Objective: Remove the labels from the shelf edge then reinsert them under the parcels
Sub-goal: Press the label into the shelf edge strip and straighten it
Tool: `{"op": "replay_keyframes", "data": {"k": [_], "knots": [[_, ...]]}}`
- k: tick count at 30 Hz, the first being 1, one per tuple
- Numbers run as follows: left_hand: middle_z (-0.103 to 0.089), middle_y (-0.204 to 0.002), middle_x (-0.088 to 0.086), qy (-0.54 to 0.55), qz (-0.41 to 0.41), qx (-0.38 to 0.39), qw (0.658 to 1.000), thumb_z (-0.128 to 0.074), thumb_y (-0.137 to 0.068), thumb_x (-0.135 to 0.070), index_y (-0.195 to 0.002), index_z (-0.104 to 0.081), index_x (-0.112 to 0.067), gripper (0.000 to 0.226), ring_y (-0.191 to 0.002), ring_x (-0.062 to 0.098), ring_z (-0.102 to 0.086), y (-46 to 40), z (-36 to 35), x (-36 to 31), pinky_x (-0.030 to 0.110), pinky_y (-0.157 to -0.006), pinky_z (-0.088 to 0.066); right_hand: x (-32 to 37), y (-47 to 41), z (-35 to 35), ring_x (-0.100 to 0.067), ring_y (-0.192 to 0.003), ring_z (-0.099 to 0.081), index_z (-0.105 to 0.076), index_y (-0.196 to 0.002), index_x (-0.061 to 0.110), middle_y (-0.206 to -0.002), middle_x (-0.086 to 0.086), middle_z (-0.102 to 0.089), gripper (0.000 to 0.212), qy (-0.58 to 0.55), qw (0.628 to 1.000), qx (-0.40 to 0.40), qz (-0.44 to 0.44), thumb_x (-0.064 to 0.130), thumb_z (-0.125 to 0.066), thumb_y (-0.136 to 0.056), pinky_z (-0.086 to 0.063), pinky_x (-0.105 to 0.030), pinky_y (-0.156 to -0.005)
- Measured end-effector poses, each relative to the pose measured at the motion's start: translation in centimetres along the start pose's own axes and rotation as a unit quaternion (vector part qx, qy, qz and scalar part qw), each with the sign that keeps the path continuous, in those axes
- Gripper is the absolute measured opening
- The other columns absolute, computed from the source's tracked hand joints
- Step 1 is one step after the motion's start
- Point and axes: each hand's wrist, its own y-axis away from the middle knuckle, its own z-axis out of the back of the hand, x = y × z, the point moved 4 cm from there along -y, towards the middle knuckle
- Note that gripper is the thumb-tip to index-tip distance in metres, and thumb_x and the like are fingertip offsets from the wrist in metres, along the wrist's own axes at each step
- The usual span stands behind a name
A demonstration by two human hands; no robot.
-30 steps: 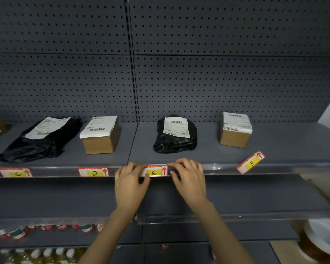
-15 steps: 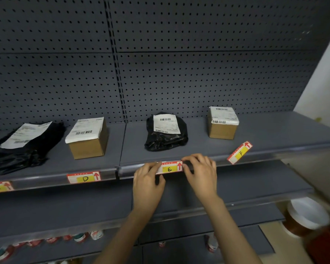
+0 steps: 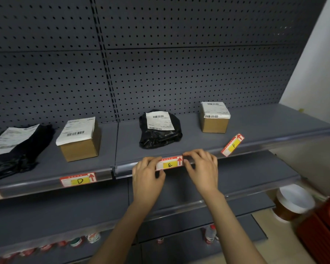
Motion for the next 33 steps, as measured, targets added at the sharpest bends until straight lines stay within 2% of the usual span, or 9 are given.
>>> {"op": "replay_keyframes", "data": {"k": [3, 9, 15, 18, 22, 28, 33], "knots": [[-0.057, -0.114, -0.002, -0.015, -0.013, -0.009, 1.0, -0.061, -0.081, -0.019, -0.12, -0.057, -0.024, 0.039, -0.107, 0.018, -0.05, -0.1, -0.3, -0.8, 0.03, -0.098, -0.031, -0.5, 0.0, 0.5, -0.019, -0.102, -0.056, -0.064, -0.106, 0.026, -0.103, 0.003, -0.063, 0.021, -0.001, 1.0, -0.004, 0.003, 0.024, -0.064, -0.085, -0.036, -0.036, -0.094], [-0.058, -0.114, -0.001, -0.035, -0.052, -0.015, 0.998, -0.062, -0.077, -0.017, -0.114, -0.059, -0.023, 0.037, -0.105, 0.02, -0.052, -0.7, -2.5, -4.1, 0.031, -0.095, -0.033, -3.2, -0.8, 2.5, -0.019, -0.099, -0.057, -0.064, -0.106, 0.025, -0.103, 0.002, -0.063, 0.022, -0.008, 0.999, -0.036, 0.007, 0.022, -0.065, -0.084, -0.036, -0.035, -0.092], [-0.058, -0.114, 0.001, -0.031, -0.049, -0.028, 0.998, -0.062, -0.077, -0.02, -0.114, -0.06, -0.023, 0.037, -0.104, 0.023, -0.052, -1.7, -6.4, -8.5, 0.034, -0.092, -0.035, -7.9, -3.4, 5.6, -0.021, -0.103, -0.055, -0.064, -0.106, 0.024, -0.106, 0.002, -0.062, 0.024, -0.009, 0.997, -0.067, 0.031, 0.021, -0.066, -0.083, -0.034, -0.033, -0.09], [-0.058, -0.113, 0.0, -0.027, -0.037, -0.041, 0.998, -0.062, -0.078, -0.02, -0.113, -0.059, -0.023, 0.036, -0.103, 0.022, -0.052, -1.8, -8.4, -11.1, 0.033, -0.091, -0.036, -10.6, -5.1, 7.0, -0.023, -0.107, -0.054, -0.064, -0.108, 0.025, -0.114, 0.0, -0.061, 0.03, -0.006, 0.997, -0.067, 0.049, 0.02, -0.068, -0.079, -0.033, -0.037, -0.092], [-0.06, -0.11, 0.0, -0.012, -0.033, -0.061, 0.998, -0.062, -0.077, -0.016, -0.112, -0.06, -0.023, 0.036, -0.101, 0.021, -0.053, -2.1, -11.1, -14.0, 0.029, -0.091, -0.035, -14.0, -7.0, 7.9, -0.021, -0.111, -0.051, -0.063, -0.111, 0.027, -0.121, 0.0, -0.058, 0.032, 0.003, 0.997, -0.027, 0.074, 0.02, -0.066, -0.08, -0.031, -0.036, -0.094], [-0.063, -0.103, 0.0, -0.028, -0.001, -0.074, 0.997, -0.062, -0.08, -0.016, -0.112, -0.061, -0.023, 0.033, -0.097, 0.02, -0.055, -2.0, -14.3, -16.5, 0.031, -0.086, -0.039, -18.1, -8.3, 8.6, -0.02, -0.095, -0.053, -0.07, -0.098, 0.022, -0.099, -0.002, -0.059, 0.015, -0.041, 0.995, 0.006, 0.085, 0.019, -0.065, -0.085, -0.036, -0.029, -0.079], [-0.063, -0.1, 0.0, -0.045, 0.013, -0.076, 0.996, -0.062, -0.082, -0.018, -0.11, -0.062, -0.022, 0.029, -0.093, 0.021, -0.055, -2.0, -15.0, -17.5, 0.033, -0.083, -0.04, -19.8, -8.4, 8.7, -0.021, -0.079, -0.063, -0.07, -0.087, 0.018, -0.089, 0.0, -0.066, 0.007, -0.098, 0.992, 0.055, 0.061, 0.013, -0.065, -0.084, -0.053, -0.034, -0.068]]}}
